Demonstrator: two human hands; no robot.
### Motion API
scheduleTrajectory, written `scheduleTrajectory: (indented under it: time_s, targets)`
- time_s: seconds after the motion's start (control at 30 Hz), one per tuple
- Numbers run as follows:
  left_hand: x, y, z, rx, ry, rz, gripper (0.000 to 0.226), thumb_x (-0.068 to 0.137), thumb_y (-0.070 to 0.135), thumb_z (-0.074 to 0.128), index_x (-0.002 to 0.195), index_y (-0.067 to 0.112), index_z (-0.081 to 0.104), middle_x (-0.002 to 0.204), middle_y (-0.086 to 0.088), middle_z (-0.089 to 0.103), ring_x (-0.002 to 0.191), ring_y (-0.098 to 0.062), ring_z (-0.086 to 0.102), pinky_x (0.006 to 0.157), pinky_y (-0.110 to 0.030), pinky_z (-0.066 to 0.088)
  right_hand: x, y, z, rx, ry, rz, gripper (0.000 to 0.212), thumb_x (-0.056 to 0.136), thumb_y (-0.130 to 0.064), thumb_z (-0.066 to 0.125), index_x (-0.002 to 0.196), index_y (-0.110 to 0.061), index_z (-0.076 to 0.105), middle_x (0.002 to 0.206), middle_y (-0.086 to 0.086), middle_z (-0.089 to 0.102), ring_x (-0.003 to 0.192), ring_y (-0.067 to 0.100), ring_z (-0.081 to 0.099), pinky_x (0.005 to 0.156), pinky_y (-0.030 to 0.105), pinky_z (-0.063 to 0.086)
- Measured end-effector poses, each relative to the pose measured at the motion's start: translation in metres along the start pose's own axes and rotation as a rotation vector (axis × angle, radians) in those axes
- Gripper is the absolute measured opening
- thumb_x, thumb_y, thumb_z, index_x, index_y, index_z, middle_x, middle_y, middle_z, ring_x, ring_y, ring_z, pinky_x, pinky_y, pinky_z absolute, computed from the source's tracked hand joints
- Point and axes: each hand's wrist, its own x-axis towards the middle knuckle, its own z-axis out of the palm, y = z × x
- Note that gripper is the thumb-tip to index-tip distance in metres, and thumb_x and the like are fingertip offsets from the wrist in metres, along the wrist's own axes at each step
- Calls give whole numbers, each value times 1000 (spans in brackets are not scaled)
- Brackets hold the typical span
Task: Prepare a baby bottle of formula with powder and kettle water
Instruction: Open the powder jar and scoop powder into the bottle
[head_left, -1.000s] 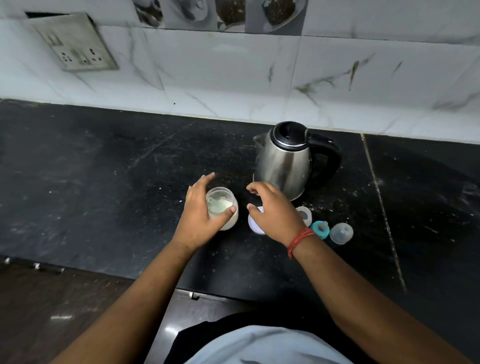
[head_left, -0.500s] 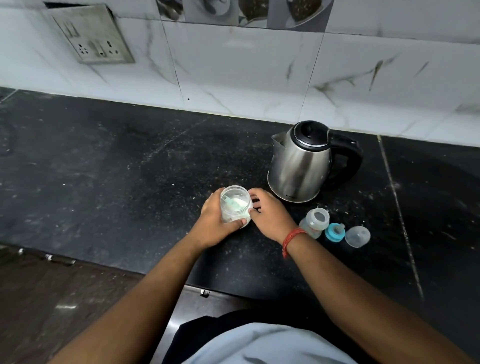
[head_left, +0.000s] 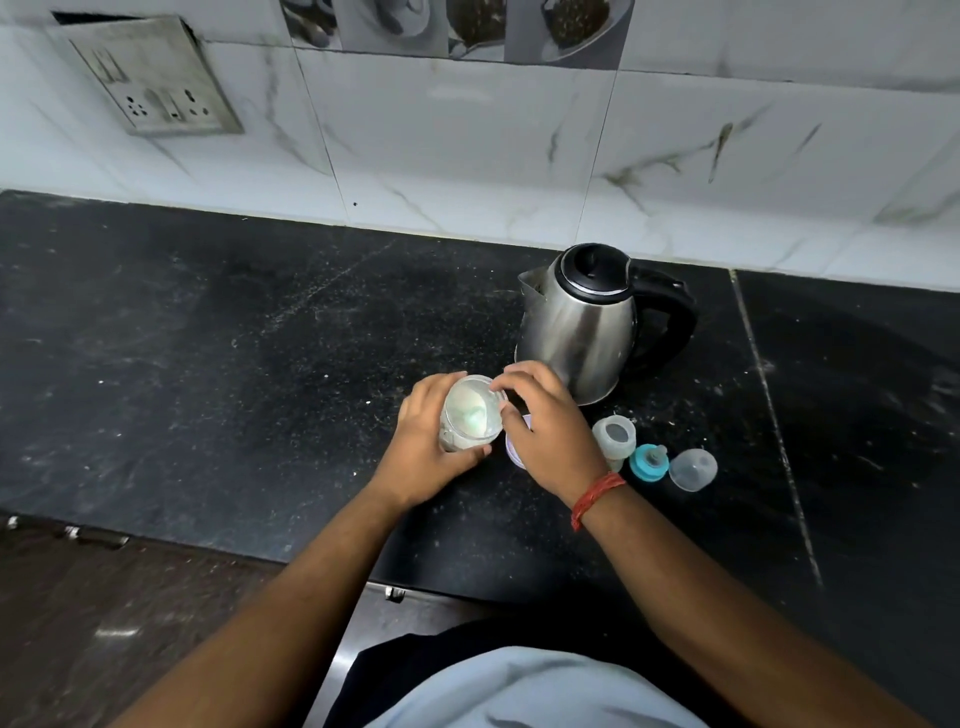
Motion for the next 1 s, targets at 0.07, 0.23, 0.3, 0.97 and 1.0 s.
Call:
scheduleTrajectory:
  time_s: [0.07, 0.23, 0.3, 0.97, 1.0]
  targets:
    - [1, 4, 4, 60, 15, 47, 88, 74, 32, 89, 148, 28, 42, 146, 7, 43, 141, -17, 36, 120, -42, 29, 0, -1, -5, -90, -64, -9, 22, 94, -15, 64, 114, -18, 72, 138, 3, 53, 133, 20, 47, 113, 32, 39]
    - [4, 21, 13, 151, 18, 160, 82, 78, 41, 80, 150, 24, 43, 152, -1, 39, 142, -20, 32, 118, -31, 26, 3, -7, -17, -261, -228, 13, 35, 94, -20, 64, 128, -22, 67, 159, 12, 35, 147, 28, 29, 122, 41, 30]
    - [5, 30, 15, 197, 31, 231, 79, 79, 40, 78, 148, 24, 43, 152, -3, 40, 142, -23, 33, 119, -33, 27, 5, -9, -21, -325, -255, 27, 35, 92, -20, 65, 127, -21, 67, 163, 12, 28, 150, 28, 23, 123, 42, 28]
    - [-5, 46, 14, 287, 91, 276, 81, 76, 36, 87, 145, 24, 48, 146, -5, 46, 135, -28, 38, 117, -30, 28, 9, -22, -45, -556, -457, -137, 21, 89, -26, 71, 106, -38, 73, 144, -6, 39, 134, 25, 34, 107, 38, 29]
    - [-7, 45, 14, 272, 83, 263, 80, 75, 37, 87, 145, 23, 49, 146, -4, 45, 135, -27, 37, 118, -23, 24, 9, -23, -46, -576, -472, -147, 23, 88, -26, 72, 106, -40, 72, 141, -6, 39, 131, 25, 36, 105, 38, 30]
